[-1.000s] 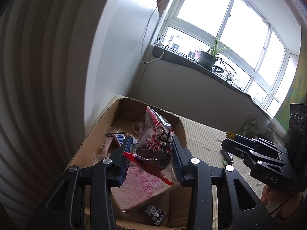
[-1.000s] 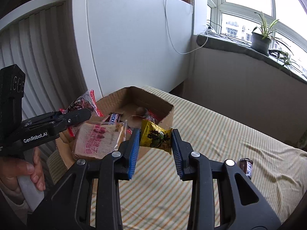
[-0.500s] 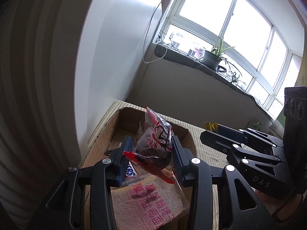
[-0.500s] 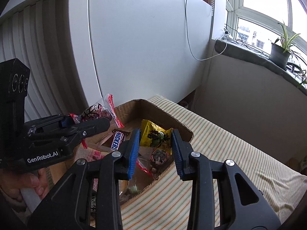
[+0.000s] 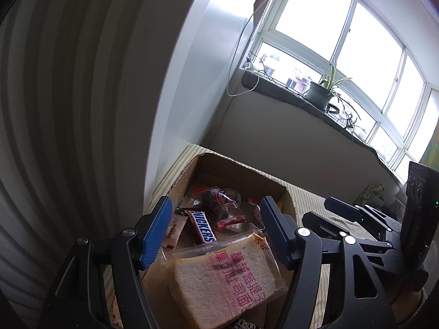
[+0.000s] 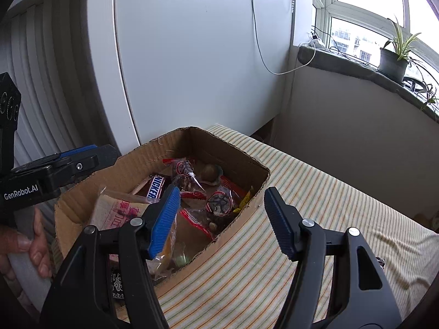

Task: Organize snacks
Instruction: 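Move both tools back toward the Snickers bar and green packet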

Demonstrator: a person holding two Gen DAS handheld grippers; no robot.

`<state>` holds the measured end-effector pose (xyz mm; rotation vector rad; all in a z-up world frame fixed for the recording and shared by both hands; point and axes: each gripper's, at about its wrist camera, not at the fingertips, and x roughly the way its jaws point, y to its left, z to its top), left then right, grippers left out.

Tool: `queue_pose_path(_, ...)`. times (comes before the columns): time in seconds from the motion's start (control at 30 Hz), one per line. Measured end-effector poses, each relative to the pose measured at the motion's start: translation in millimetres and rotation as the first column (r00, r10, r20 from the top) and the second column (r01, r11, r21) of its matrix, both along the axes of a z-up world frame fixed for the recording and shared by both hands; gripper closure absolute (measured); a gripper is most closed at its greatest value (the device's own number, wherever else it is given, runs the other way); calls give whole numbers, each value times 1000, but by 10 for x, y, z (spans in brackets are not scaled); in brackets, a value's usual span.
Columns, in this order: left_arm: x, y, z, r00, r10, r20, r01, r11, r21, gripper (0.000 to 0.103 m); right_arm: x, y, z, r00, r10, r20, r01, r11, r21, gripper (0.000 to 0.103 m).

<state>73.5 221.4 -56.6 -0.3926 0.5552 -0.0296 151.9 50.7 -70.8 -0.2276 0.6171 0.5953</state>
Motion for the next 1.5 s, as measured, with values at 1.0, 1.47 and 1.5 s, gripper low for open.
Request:
queue_pose_path(1.0, -257, -1317, 544, 976, -209, 60, 195, 965, 178, 32, -600, -1271, 283, 984, -172, 50, 164, 978, 132, 27)
queue_pose_path(1.47, -652, -2783, 943, 889, -443, 119, 361, 836, 413, 32, -988, -2737, 189, 902, -430, 35, 416, 889, 194, 21)
queue_pose_path(1.5, -690, -2840, 974, 882, -454, 127, 365, 828, 426, 32, -1017, -2788, 188, 899, -437, 36, 422, 885, 194, 21)
